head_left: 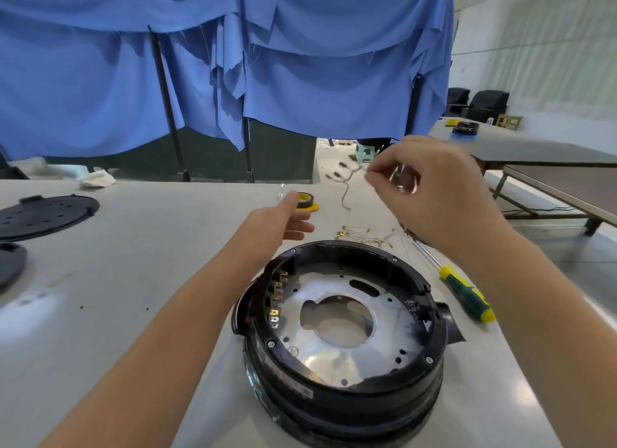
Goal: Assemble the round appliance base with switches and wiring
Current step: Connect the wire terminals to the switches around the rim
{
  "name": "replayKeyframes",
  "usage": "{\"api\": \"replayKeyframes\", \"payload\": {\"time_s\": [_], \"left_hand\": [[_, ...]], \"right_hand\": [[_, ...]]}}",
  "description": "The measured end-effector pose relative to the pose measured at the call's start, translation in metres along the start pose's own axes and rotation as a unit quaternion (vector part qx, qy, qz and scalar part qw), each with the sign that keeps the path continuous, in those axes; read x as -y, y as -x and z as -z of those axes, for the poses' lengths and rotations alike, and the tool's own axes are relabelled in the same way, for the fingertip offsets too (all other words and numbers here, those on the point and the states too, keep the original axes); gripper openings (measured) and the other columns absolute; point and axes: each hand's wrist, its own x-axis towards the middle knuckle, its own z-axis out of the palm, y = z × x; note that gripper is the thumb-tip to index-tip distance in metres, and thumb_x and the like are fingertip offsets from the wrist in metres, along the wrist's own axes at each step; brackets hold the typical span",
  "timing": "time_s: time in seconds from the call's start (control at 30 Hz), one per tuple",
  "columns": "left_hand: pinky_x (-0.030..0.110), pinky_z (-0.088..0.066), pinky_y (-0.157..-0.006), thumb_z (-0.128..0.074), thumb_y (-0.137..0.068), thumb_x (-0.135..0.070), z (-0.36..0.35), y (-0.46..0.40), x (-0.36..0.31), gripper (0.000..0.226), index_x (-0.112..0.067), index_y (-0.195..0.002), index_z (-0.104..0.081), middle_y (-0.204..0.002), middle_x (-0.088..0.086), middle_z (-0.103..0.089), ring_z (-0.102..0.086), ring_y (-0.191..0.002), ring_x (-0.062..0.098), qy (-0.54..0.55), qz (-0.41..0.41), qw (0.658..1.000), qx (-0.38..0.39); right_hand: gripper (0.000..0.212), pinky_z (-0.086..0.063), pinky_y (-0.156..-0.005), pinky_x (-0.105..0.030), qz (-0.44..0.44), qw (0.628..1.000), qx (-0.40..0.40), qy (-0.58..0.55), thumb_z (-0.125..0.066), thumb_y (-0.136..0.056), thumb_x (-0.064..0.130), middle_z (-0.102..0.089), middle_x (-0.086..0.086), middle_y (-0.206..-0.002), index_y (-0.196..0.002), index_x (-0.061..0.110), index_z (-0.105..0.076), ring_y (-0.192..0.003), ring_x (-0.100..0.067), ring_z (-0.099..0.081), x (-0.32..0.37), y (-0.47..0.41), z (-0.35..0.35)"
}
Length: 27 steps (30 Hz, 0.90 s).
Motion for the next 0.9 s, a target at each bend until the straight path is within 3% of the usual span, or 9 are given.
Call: {"api": "replayKeyframes", "payload": {"time_s": [0.13,0.23,0.37,0.5,0.6,0.67,0.8,0.9], "left_hand": [[0.027,-0.052,-0.077,-0.034,-0.096,-0.057,0.002,0.006,-0.012,0.059,-0.009,-0.106,-0.065,-0.089,0.007,-0.076,-0.073,-0.075,0.019,0.104,0.057,0.987,0.107],[0.030,-0.056,-0.076,-0.050,-0.096,-0.040,0.000,0.008,-0.010,0.037,-0.007,-0.097,-0.066,-0.082,0.007,-0.074,-0.070,-0.068,0.017,0.157,0.067,0.974,0.149],[0.023,-0.056,-0.068,-0.057,-0.093,-0.006,0.006,0.007,-0.002,0.018,-0.003,-0.105,-0.070,-0.095,0.012,-0.075,-0.071,-0.082,0.018,0.117,0.034,0.975,0.184],[0.023,-0.057,-0.071,-0.056,-0.092,0.001,0.011,0.008,0.003,0.021,-0.007,-0.105,-0.071,-0.094,0.010,-0.075,-0.071,-0.083,0.018,0.070,0.020,0.973,0.219],[0.020,-0.055,-0.069,-0.056,-0.093,0.001,0.016,0.008,0.004,0.022,-0.010,-0.104,-0.071,-0.092,0.008,-0.076,-0.072,-0.079,0.016,0.057,0.022,0.967,0.248],[0.020,-0.055,-0.069,-0.057,-0.093,0.001,0.020,0.009,0.003,0.022,-0.012,-0.102,-0.072,-0.096,0.008,-0.076,-0.072,-0.079,0.016,0.052,0.029,0.964,0.261],[0.021,-0.056,-0.073,-0.059,-0.093,-0.004,0.025,0.012,0.000,0.022,-0.016,-0.107,-0.070,-0.102,0.005,-0.075,-0.072,-0.085,0.016,-0.020,0.015,0.958,0.287],[0.026,-0.058,-0.080,-0.060,-0.093,-0.006,0.024,0.015,-0.003,0.025,-0.018,-0.113,-0.067,-0.102,0.003,-0.076,-0.072,-0.088,0.019,-0.055,0.007,0.954,0.294]], "right_hand": [[0.007,-0.043,-0.061,-0.024,0.059,0.994,0.096,-0.003,-0.065,-0.086,0.019,-0.060,0.012,-0.077,-0.084,0.019,-0.071,-0.059,0.005,-0.040,0.028,0.016,0.001],[0.009,-0.044,-0.065,-0.027,0.053,0.980,0.190,0.001,-0.062,-0.087,0.027,-0.053,0.016,-0.076,-0.088,0.026,-0.071,-0.063,-0.003,-0.043,0.042,0.025,-0.002],[0.007,-0.047,-0.074,-0.019,0.012,0.950,0.304,-0.066,-0.065,-0.085,0.030,-0.064,0.017,-0.082,-0.088,0.031,-0.072,-0.076,-0.003,-0.056,0.044,0.030,-0.001],[0.009,-0.048,-0.075,-0.017,-0.050,0.916,0.364,-0.162,-0.073,-0.080,0.033,-0.069,0.013,-0.080,-0.088,0.029,-0.075,-0.078,0.001,-0.061,0.036,0.032,0.000],[0.006,-0.052,-0.069,-0.017,-0.076,0.905,0.366,-0.203,-0.075,-0.079,0.034,-0.070,0.014,-0.077,-0.084,0.030,-0.075,-0.072,0.000,-0.063,0.028,0.030,-0.001],[0.005,-0.054,-0.064,-0.020,-0.095,0.918,0.333,-0.192,-0.073,-0.078,0.036,-0.070,0.015,-0.076,-0.080,0.032,-0.074,-0.070,-0.002,-0.063,0.019,0.029,-0.002],[0.007,-0.044,-0.059,-0.011,-0.117,0.945,0.273,-0.138,-0.069,-0.077,0.043,-0.066,0.023,-0.080,-0.081,0.037,-0.069,-0.073,0.001,-0.060,0.010,0.029,-0.010],[0.006,-0.042,-0.061,-0.013,-0.144,0.943,0.274,-0.123,-0.069,-0.079,0.041,-0.066,0.021,-0.084,-0.083,0.036,-0.068,-0.073,0.001,-0.059,0.006,0.031,-0.020]]}}
